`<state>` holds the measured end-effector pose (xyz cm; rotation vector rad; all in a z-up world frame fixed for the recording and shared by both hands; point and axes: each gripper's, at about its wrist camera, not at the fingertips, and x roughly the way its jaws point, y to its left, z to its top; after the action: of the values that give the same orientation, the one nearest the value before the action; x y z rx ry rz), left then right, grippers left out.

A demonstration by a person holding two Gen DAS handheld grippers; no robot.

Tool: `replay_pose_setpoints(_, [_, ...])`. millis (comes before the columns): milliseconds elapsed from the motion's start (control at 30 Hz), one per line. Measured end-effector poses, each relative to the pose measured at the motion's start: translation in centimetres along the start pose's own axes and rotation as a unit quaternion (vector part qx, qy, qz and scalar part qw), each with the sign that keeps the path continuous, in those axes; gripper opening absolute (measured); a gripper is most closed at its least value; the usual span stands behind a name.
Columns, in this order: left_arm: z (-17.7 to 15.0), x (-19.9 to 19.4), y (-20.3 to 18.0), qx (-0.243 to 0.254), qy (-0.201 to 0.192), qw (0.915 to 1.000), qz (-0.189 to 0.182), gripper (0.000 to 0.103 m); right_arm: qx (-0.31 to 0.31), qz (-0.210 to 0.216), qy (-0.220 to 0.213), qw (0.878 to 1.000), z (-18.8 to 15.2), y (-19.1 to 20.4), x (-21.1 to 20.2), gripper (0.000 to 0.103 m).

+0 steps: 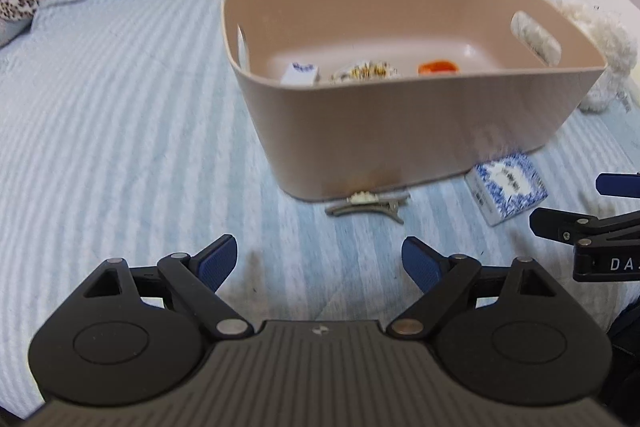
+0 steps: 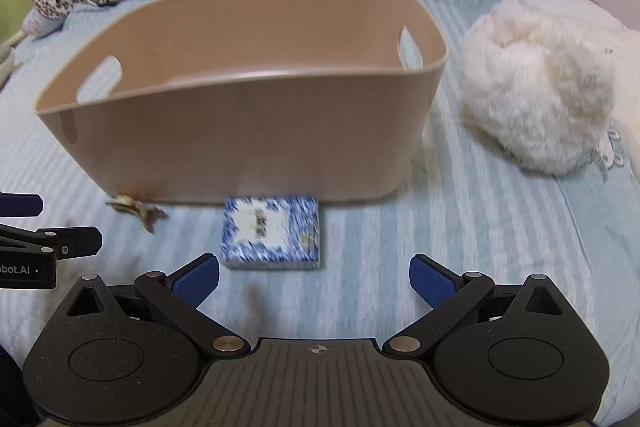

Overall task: Organize objects
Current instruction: 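Open both tools to drop the scrunchie and bag into the basket, then grasp the metal hair clip with left tool while right tool grasps the blue-and-white box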

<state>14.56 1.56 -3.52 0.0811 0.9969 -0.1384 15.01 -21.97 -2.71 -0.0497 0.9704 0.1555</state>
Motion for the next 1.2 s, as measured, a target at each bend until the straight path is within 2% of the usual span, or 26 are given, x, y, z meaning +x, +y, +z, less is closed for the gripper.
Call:
replay_pose_setpoints(300, [-0.5,2.4,0.3,-0.029,0.023,0.9985,-0.041,0.090,-0.023,-0.017,0.028,0.999,-0.9,0.7,1.8,0.103])
replay_pose_setpoints(533, [-0.2,3.1,-0.2,-0.043,0.001,0.9984,-0.037,0.090,-0.012,-0.003,0.030,0.999,-0.5,0.7,2.8,0.103])
replay_pose_setpoints(800, [0.0,3.8,0.0,-0.041,-0.021,0.9989,-0.009,0.090,-0.004,0.016,0.033,0.999,-0.2,1.1,3.6,0.103])
replay_pose_setpoints(1000, [0.0,3.6,1.0,-0.051,-0.023,0.9984,-0.008,0.089,0.000,0.043,0.028,0.999,-0.4,1.9,3.0,0.103])
replay_pose_setpoints(1200, [-0.3,3.7,1.2,-0.045,-0.023,0.9987,0.001,0.089,0.016,0.040,0.028,0.999,-0.3,2.3,3.5,0.103])
